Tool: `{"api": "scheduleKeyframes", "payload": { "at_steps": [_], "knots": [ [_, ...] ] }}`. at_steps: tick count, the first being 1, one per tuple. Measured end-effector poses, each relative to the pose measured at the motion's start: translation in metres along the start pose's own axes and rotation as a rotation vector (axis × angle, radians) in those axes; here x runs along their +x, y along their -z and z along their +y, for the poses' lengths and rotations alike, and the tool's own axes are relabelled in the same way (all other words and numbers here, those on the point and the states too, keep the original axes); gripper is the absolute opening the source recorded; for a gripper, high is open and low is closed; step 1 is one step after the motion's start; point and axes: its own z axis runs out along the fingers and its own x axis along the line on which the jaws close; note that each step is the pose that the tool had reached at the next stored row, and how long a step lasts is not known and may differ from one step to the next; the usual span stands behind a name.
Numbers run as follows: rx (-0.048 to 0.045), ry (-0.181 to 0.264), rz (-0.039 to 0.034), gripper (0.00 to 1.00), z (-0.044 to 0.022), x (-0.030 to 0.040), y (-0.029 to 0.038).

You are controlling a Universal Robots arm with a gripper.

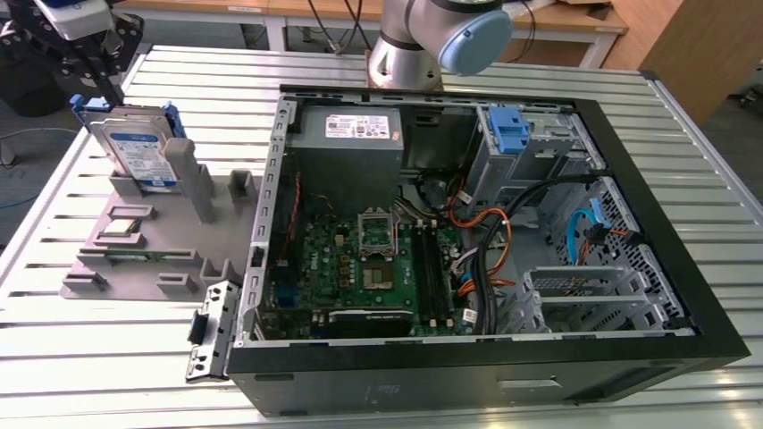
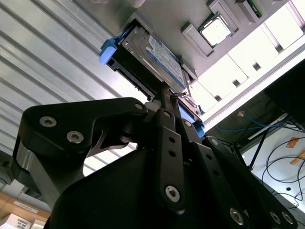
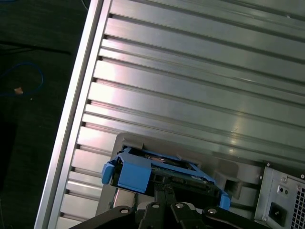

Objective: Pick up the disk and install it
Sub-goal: 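Pick up the disk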

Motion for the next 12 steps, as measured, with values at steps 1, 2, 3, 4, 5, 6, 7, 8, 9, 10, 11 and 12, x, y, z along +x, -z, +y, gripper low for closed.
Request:
{"api": "scheduleKeyframes", "payload": {
  "at_steps": [1,2,3,4,5,6,7,8,9,10,11,12],
  "knots": [
    [0.0,0.001,0.0,0.11,0.0,0.0,0.0],
    [-0.0001,0.003,0.0,0.11,0.0,0.0,0.0],
    [-0.0001,0.004,0.0001,0.11,0.0,0.0,0.0],
    [-0.0001,0.004,0.0001,0.11,0.0,0.0,0.0],
    [-0.0001,0.005,0.0002,0.11,0.0,0.0,0.0],
    [-0.0002,0.005,0.0002,0.11,0.0,0.0,0.0],
    [-0.0002,0.006,0.0002,0.11,0.0,0.0,0.0],
    [-0.0002,0.006,0.0003,0.11,0.0,0.0,0.0],
    [-0.0002,0.006,0.0003,0.11,0.0,0.0,0.0],
    [-0.0002,0.006,0.0002,0.11,0.0,0.0,0.0],
    [-0.0002,0.007,0.0002,0.11,0.0,0.0,0.0],
    [-0.0002,0.007,0.0003,0.11,0.0,0.0,0.0]
  ]
}}
